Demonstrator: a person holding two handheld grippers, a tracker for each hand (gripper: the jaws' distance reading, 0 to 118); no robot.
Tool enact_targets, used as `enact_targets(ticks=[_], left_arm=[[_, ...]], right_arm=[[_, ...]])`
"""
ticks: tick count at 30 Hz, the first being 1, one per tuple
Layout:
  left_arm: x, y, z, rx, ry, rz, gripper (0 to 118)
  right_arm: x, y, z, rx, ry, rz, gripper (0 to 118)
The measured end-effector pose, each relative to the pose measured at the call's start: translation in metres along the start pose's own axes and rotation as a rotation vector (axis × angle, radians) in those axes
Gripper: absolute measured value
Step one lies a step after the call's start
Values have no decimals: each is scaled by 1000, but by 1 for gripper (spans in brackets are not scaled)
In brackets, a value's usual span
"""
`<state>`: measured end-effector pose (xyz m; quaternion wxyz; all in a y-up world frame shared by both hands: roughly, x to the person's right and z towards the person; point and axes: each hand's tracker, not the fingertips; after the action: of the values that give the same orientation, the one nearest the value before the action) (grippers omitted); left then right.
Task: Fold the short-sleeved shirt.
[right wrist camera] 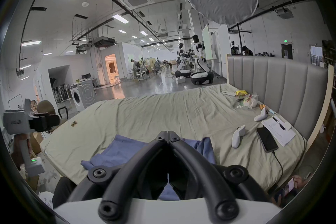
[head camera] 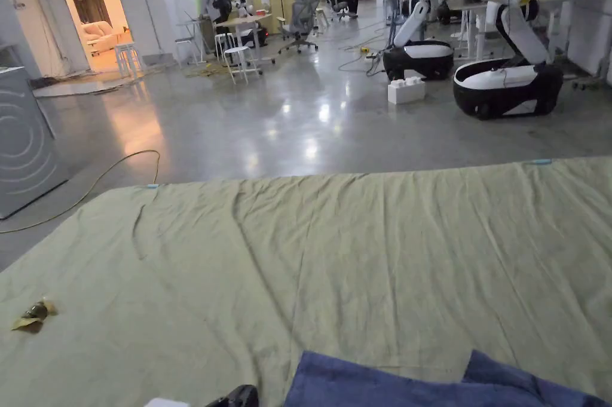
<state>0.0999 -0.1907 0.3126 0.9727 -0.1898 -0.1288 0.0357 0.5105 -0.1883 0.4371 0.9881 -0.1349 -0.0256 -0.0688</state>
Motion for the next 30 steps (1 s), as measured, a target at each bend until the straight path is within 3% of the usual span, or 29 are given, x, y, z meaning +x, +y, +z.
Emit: enact_targets(ticks=[2,4,5,6,7,8,12,17,21,23,27,29,30], left_arm=[[-10,-7,-46,-87,-22,40,5],[-15,-15,-100,-174,-55,28,29],[-17,-17,-124,-226,-76,24,46],[-18,-20,-150,-262,-93,21,72],[-18,-23,-176,-296,-89,34,80],[-18,-26,-198,-316,-92,25,80],[-26,-48,-283,-436,-74,8,80],[-30,-67,-336,-529,53,6,78],[-25,-69,-337,-541,87,-38,44],[-13,-68,-335,-558,73,-145,16],[4,-71,-346,-628,94,-255,11],[5,-70,-356,-676,104,-212,11],[4,-69,-360,-695,102,-215,11]], right_arm=[[8,-7,-3,-34,-17,-35,0],[17,-13,-7,-64,-32,-65,0],[21,-15,-9,-76,-40,-75,0],[26,-17,-11,-91,-48,-83,0],[30,-20,-13,-103,-61,-91,0],[35,-23,-15,-115,-74,-98,0],[49,-33,-20,-166,-121,-113,0],[65,-41,-21,-214,-186,-93,0],[77,-45,-22,-224,-219,-109,0],[80,-47,-25,-229,-221,-116,0],[81,-41,-44,-249,-205,-100,0],[83,-31,-62,-260,-195,-68,1],[87,-26,-77,-271,-181,-57,10]])
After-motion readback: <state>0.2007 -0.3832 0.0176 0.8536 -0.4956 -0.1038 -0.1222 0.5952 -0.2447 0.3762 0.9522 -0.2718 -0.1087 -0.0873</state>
